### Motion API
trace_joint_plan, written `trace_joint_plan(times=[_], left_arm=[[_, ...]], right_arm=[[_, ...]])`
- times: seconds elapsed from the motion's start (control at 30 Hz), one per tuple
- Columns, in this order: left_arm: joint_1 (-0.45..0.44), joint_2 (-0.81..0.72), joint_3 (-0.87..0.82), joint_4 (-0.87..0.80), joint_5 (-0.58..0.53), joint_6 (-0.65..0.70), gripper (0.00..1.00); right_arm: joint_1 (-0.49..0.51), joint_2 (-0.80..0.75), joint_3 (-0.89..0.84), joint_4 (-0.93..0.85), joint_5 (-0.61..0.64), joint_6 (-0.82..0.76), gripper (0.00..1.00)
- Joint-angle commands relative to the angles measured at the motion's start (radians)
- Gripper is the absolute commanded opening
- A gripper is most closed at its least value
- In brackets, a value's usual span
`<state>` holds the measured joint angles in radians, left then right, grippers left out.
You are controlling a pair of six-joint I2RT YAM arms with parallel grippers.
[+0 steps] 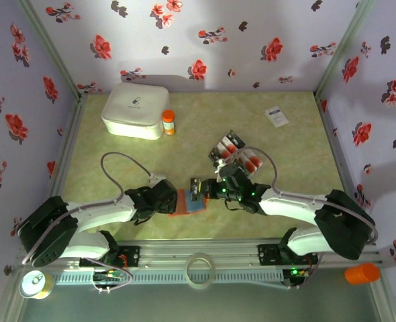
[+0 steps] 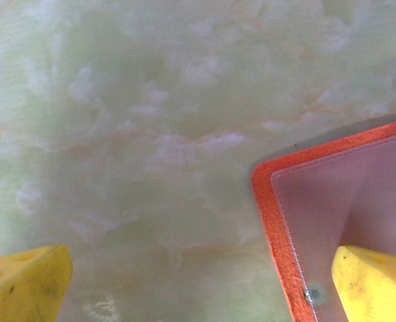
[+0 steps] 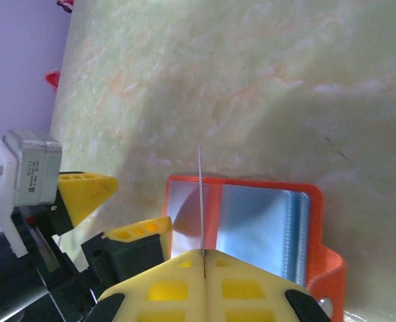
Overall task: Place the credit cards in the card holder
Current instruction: Insert the credit card into the card slot.
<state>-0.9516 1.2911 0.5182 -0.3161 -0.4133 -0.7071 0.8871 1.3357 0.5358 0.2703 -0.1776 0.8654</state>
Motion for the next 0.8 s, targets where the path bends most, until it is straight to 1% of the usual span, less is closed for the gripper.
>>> trace_joint_plan(times=[0.0,0.33,0.77], left_arm=[[-0.009,0.019,0.033,-0.045,-0.053,0.002,1.00],[-0.009,0.028,0.029,-0.039,-0.064,-0.007,1.00],[-0.009,0.027,0.022,-0.020,-0.058,-0.004,1.00]], right_arm=[[0.020,0.030,-0.025,0.118,0.043,0.030,0.00],[0.054,0.123,-0.031,0.218,0.041,0.049,0.00],[0.070,0.219,-0.033,0.310,0.032,0.086,0.00]])
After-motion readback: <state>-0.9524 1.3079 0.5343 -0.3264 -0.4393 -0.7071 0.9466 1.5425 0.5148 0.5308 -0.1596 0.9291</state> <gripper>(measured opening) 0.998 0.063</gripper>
